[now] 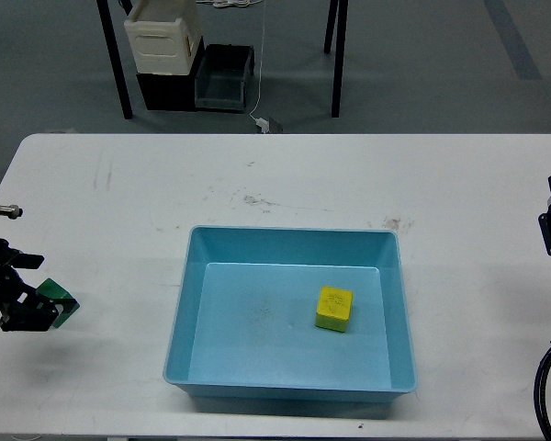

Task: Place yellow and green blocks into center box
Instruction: 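Move the left gripper down and close it on the green cube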

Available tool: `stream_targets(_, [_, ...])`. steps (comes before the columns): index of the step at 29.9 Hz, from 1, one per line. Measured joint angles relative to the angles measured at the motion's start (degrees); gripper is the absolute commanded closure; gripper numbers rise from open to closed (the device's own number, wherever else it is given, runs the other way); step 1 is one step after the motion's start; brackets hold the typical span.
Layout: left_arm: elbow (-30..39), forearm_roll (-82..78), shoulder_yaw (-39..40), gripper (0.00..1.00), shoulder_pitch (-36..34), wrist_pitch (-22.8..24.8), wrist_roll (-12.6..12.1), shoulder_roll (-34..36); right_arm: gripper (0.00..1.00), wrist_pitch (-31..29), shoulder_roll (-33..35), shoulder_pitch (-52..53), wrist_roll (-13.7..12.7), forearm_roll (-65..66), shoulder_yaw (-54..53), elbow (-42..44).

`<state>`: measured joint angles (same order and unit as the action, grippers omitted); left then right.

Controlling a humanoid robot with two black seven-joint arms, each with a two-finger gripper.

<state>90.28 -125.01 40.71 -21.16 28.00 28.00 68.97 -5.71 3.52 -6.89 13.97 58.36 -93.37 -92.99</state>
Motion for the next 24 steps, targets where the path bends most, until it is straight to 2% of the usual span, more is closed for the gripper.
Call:
stream_targets(10, [-8.1, 0.0, -13.2, 0.00, -9.7, 0.0, 0.0, -4.3, 0.03, 0.0, 0.0, -0.1, 0.0, 0.0, -0.1, 0.1])
stream_targets(24, [-16.0, 0.0, -15.7, 0.00, -11.9, 0.0, 0.0, -8.9, 0.03, 0.1, -0.1, -1.3, 0.0, 0.0, -0.2, 0.1])
